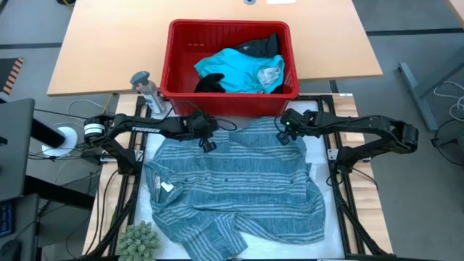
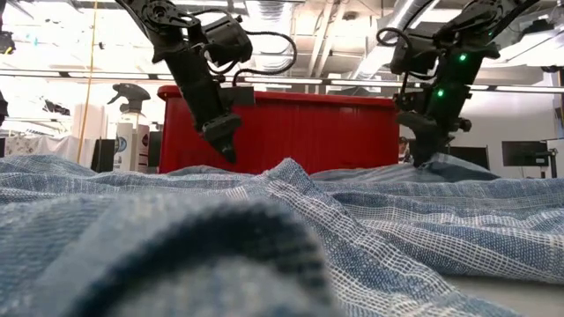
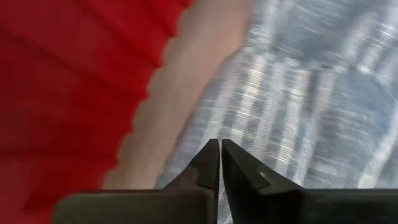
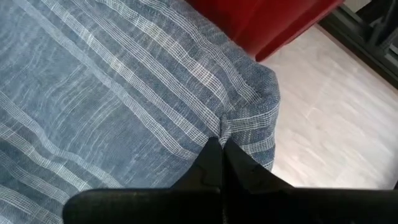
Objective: Fold Laundry from Bin
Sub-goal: Fold the patterned blue shirt
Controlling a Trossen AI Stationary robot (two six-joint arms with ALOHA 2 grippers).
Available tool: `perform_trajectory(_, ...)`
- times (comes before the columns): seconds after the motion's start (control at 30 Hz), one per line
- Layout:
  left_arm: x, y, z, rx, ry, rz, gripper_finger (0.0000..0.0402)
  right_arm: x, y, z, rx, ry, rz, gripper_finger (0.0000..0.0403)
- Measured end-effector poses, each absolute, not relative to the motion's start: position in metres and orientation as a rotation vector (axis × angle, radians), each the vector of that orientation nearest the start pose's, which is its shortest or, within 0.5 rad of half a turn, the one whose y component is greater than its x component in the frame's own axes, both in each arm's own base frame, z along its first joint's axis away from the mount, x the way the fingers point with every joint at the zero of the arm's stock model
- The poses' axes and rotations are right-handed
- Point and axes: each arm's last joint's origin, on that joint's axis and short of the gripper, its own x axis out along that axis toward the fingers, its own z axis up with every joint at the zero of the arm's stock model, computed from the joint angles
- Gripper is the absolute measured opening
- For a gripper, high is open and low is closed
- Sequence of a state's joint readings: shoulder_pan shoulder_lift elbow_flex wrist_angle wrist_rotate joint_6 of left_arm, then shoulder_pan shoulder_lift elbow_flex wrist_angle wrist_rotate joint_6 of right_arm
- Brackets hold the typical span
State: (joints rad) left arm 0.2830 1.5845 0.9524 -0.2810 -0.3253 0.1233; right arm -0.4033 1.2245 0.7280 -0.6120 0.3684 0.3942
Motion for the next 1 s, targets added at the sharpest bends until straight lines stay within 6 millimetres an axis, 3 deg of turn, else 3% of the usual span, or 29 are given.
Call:
perform_trajectory(0.23, 0.299, 0.111, 0.197, 0.132, 0.920, 0.275, 0.0116, 0.196, -0.091, 0.199, 0.339, 1.026, -0.887, 0.0018)
perform_trajectory(0.4, 0.295, 0.124, 0.198, 0.193, 0.938, 0.366, 0.0202, 0.198, -0.088, 0.197, 0.326, 1.047, -0.870, 0.0018)
perform_trajectory(0.53, 0.290, 0.136, 0.196, 0.160, 0.943, 0.437, 0.0244, 0.200, -0.084, 0.197, 0.316, 1.048, -0.853, 0.0018)
perform_trajectory(0.87, 0.290, 0.150, 0.170, 0.035, 1.007, 0.442, 0.0250, 0.201, -0.080, 0.197, 0.306, 1.055, -0.835, 0.0019)
perform_trajectory(1.0, 0.290, 0.152, 0.156, -0.024, 1.059, 0.450, 0.0199, 0.201, -0.079, 0.197, 0.305, 1.059, -0.830, 0.0019)
